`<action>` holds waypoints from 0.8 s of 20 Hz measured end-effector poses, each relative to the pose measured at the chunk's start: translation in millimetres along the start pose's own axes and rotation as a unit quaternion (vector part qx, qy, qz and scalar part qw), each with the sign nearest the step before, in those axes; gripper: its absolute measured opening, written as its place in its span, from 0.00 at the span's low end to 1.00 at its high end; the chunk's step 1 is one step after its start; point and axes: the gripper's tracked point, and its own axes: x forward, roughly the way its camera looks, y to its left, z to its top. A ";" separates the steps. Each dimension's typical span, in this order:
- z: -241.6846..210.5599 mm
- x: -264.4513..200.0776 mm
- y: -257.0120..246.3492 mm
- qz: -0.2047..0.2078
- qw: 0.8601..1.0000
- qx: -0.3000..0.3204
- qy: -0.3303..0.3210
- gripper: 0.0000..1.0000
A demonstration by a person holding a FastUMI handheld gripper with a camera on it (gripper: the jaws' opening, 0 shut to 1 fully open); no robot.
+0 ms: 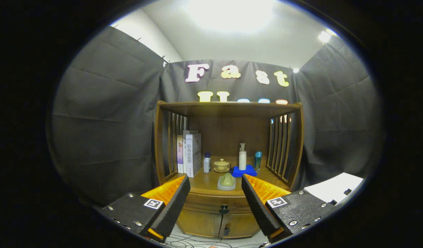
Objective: Pull open the drawer, take out the items inside it, and place them on the countertop above the cabinet.
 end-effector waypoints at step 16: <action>0.6 -30.7 21.9 -0.003 0.999 0.043 0.004 0.94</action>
